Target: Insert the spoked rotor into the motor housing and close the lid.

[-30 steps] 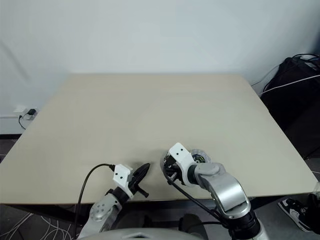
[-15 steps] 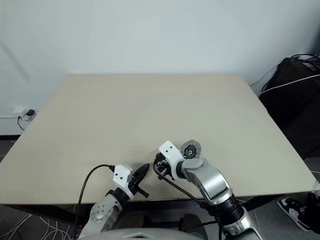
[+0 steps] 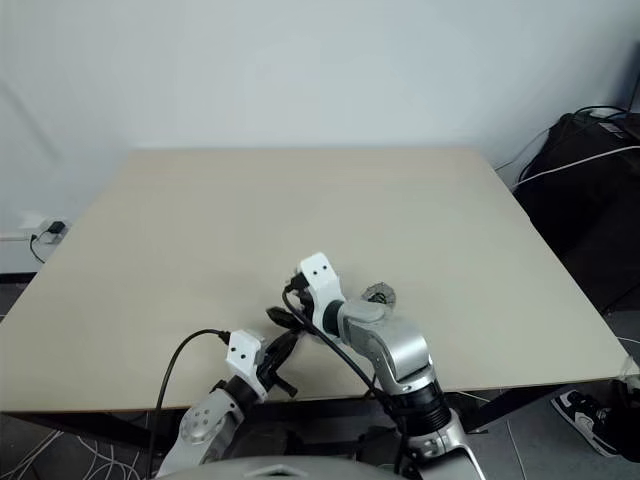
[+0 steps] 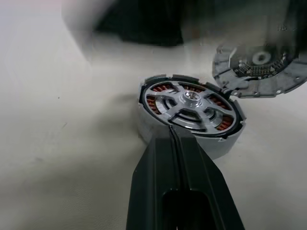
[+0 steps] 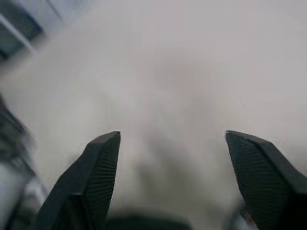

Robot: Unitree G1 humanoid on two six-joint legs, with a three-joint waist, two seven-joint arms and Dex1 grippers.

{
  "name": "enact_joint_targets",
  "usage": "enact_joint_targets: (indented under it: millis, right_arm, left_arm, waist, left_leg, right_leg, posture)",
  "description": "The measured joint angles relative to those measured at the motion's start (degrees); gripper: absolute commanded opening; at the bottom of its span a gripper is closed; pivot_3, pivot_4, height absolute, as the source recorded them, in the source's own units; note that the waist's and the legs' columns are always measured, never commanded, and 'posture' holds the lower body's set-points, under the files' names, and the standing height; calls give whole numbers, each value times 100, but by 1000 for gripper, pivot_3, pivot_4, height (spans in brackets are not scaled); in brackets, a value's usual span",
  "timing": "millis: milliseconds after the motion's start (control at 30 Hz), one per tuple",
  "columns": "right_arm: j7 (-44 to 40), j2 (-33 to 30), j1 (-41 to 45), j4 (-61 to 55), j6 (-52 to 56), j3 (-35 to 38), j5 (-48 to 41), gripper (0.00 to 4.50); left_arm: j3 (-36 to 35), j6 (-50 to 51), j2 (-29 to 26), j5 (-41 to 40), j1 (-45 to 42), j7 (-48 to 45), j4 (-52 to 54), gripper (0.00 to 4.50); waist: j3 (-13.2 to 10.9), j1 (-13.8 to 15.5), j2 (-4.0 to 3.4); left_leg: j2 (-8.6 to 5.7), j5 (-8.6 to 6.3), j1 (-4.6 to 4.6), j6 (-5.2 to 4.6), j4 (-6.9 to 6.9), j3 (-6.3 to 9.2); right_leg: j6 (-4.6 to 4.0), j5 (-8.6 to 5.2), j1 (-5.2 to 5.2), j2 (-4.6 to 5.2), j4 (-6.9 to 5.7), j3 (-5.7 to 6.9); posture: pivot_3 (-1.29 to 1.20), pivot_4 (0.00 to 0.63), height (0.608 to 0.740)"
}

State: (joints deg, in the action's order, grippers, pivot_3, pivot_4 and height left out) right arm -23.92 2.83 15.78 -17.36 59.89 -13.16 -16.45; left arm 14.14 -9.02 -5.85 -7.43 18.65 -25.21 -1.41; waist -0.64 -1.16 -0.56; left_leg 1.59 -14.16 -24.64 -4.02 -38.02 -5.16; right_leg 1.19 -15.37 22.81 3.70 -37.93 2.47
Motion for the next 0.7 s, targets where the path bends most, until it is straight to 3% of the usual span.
enact_joint_targets:
  millis: [67, 167, 300, 333, 433, 567, 700]
  right_arm:
    - [139, 59, 150, -202, -109, 287, -160, 3400]
    - [473, -45, 327, -571, -649, 517, -12, 2628]
    - [704, -1095, 198, -872, -1425, 349, 739, 1327]
    - [748, -1554, -21, -894, -1728, 311, 1054, 1026]
    - [806, -2172, -477, -836, -2143, 300, 1525, 39]
    - [937, -3046, -1326, -728, -2630, 269, 2287, 13]
    - [933, -3196, -2131, -782, -2708, 449, 2434, 13]
  left_arm:
    - [1, 7, -3, 0, 0, -10, 19, 0]
    - [-1, 6, -6, 0, -18, -23, 31, 0]
    - [-5, -33, -20, 12, -62, -22, 30, 0]
    - [-17, -61, -47, 13, -58, -20, 26, 0]
    - [-71, -154, -103, 12, -39, -22, -33, 0]
    - [-89, -268, -108, 11, 7, -36, -74, 0]
    - [-125, -293, -122, 11, 13, -37, -108, 0]
  waist:
    - [0, 13, 1]
    - [0, 4, -2]
    - [2, 30, -3]
    - [3, 45, -2]
    - [1, 25, -8]
    - [1, 50, -8]
    - [-1, 55, -3]
  left_leg:
    - [-1, 0, -2, 0, 0, 0]
    - [-1, -1, -1, 0, 7, -2]
    - [-2, 0, -2, 1, 9, -4]
    - [-2, 0, -2, 1, 9, -6]
    - [0, 1, -2, 1, 12, -11]
    - [0, 2, 2, 0, 7, -12]
    - [1, 1, 10, -2, 4, -11]
  right_leg:
    - [0, 0, 0, 3, 4, 0]
    - [0, 0, 4, 5, 4, -1]
    - [-7, -4, 4, 7, 10, 1]
    - [-11, -6, 3, 8, 12, 1]
    - [-15, -9, 9, 4, 9, -5]
    - [-15, -11, 3, 2, 9, -3]
    - [-10, -12, -5, -4, 4, -1]
  posture:
    - [0, 0, 740]
    - [0, 0, 740]
    - [0, 0, 740]
    - [0, 0, 740]
    - [0, 0, 740]
    - [0, 0, 740]
    - [0, 0, 740]
